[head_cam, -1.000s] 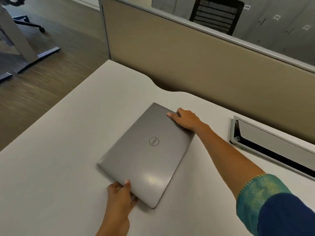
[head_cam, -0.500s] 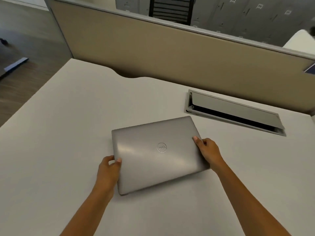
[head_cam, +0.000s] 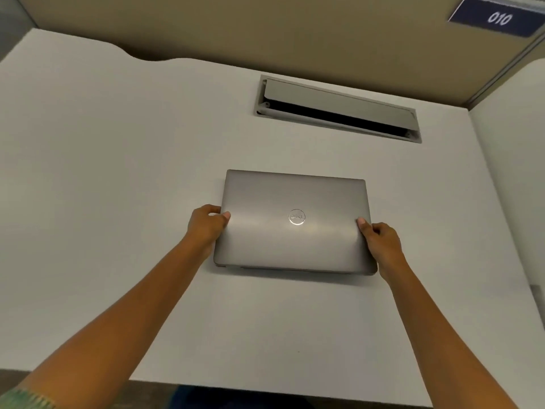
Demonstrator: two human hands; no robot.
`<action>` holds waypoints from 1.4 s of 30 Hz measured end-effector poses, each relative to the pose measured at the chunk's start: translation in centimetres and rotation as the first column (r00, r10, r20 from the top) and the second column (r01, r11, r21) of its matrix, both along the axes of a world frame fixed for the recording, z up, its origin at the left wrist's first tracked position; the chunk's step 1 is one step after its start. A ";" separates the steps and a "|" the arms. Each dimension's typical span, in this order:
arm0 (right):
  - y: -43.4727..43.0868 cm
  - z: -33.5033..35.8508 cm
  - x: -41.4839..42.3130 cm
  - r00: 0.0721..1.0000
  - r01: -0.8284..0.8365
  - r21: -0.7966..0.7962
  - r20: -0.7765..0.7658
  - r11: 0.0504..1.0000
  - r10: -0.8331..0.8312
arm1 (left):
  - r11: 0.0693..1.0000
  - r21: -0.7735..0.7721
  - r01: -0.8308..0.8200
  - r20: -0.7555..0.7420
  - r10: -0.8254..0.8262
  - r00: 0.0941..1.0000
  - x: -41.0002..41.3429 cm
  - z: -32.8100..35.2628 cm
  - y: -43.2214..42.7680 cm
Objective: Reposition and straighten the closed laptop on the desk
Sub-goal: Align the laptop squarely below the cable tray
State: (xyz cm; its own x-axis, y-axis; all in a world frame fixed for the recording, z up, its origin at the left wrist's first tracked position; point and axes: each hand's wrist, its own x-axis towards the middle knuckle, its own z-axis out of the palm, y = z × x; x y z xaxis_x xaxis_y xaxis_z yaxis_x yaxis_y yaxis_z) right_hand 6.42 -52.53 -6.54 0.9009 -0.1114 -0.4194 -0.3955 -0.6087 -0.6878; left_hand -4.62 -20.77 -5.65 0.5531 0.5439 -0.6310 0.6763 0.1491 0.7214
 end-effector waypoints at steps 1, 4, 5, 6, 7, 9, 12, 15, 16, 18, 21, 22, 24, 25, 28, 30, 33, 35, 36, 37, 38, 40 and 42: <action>-0.8 -0.1 -0.3 1.000 -0.006 -0.002 -0.006 1.000 0.006 | 1.000 0.008 0.006 -0.005 -0.006 1.000 -0.1 -0.1 -0.7; -2.8 -0.4 -0.9 0.999 -0.034 -0.015 -0.026 0.999 0.034 | 0.999 0.034 0.022 -0.017 -0.021 1.000 -0.3 -0.5 -2.3; -3.4 -0.4 -1.1 0.999 -0.043 -0.021 -0.028 0.999 0.043 | 0.999 0.047 0.026 -0.022 -0.025 0.999 -0.4 -0.5 -2.6; -3.8 -0.3 -1.3 0.998 -0.051 -0.028 -0.029 0.998 0.050 | 0.997 0.063 0.033 -0.024 -0.032 0.999 -0.4 -0.5 -2.9; -4.2 -0.3 -1.5 0.998 -0.054 -0.034 -0.033 0.998 0.053 | 0.996 0.079 0.040 -0.031 -0.037 0.999 -0.4 -0.5 -3.1; -4.8 -0.3 -1.7 0.998 -0.058 -0.040 -0.042 0.998 0.056 | 0.993 0.109 0.052 -0.046 -0.047 0.998 -0.3 -0.5 -3.4; -5.2 -0.4 -1.2 0.998 -0.059 -0.044 -0.040 0.997 0.057 | 0.985 0.155 0.072 -0.052 -0.065 0.997 0.0 -0.4 -3.8; -5.2 -0.5 -0.4 0.999 -0.039 -0.045 -0.027 0.998 0.038 | 0.981 0.177 0.082 -0.056 -0.073 0.996 0.8 -0.5 -3.7; -5.1 -0.5 -0.2 0.999 -0.032 -0.047 -0.023 0.998 0.031 | 0.980 0.182 0.082 -0.053 -0.074 0.996 1.1 -0.6 -3.7; -4.9 -0.5 0.4 1.000 -0.028 -0.051 -0.015 0.998 0.027 | 0.981 0.178 0.073 -0.044 -0.066 0.997 1.5 -0.8 -3.7; -4.6 -0.4 1.1 0.999 -0.041 -0.079 0.000 0.996 0.041 | 0.981 0.179 0.069 -0.025 -0.066 0.998 2.1 -1.1 -3.4; -4.4 -0.4 1.3 0.999 -0.053 -0.089 0.003 0.995 0.053 | 0.980 0.186 0.073 -0.026 -0.069 0.997 2.3 -1.2 -3.3; -4.3 -0.2 1.8 0.997 -0.071 -0.110 0.003 0.991 0.072 | 0.975 0.203 0.085 -0.032 -0.080 0.996 2.6 -1.2 -3.1; -4.2 -0.1 2.0 0.997 -0.077 -0.121 0.000 0.990 0.078 | 0.973 0.211 0.092 -0.036 -0.086 0.996 2.8 -1.2 -3.0; -4.2 0.0 2.4 0.996 -0.088 -0.144 -0.017 0.986 0.086 | 0.959 0.249 0.134 -0.054 -0.125 0.991 3.0 -1.3 -2.7; -4.2 0.2 2.5 0.996 -0.089 -0.158 -0.022 0.984 0.086 | 0.949 0.271 0.158 -0.064 -0.146 0.987 3.1 -1.4 -2.5; -4.4 0.3 2.8 0.998 -0.068 -0.148 -0.016 0.987 0.066 | 0.939 0.291 0.183 -0.068 -0.170 0.983 3.1 -1.5 -2.3; -4.4 0.5 2.9 0.998 -0.058 -0.133 -0.036 0.989 0.054 | 0.932 0.300 0.202 -0.077 -0.188 0.979 3.1 -1.5 -2.2; -4.4 0.6 3.0 0.998 -0.049 -0.124 -0.046 0.991 0.044 | 0.929 0.302 0.215 -0.081 -0.199 0.977 3.1 -1.5 -2.1; -4.4 0.7 3.0 0.998 -0.036 -0.112 -0.054 0.993 0.030 | 0.924 0.304 0.231 -0.088 -0.214 0.973 3.2 -1.5 -2.0; -4.4 0.9 3.0 0.998 -0.020 -0.094 -0.058 0.995 0.015 | 0.917 0.308 0.253 -0.099 -0.234 0.967 3.3 -1.3 -1.9; -4.4 1.1 2.3 0.997 0.047 -0.025 -0.053 0.999 -0.048 | 0.880 0.352 0.318 -0.139 -0.286 0.948 3.5 -0.9 -1.9; -4.6 1.3 0.9 0.983 0.184 0.053 0.008 0.982 -0.184 | 0.812 0.450 0.372 -0.173 -0.330 0.928 3.9 -0.4 -1.9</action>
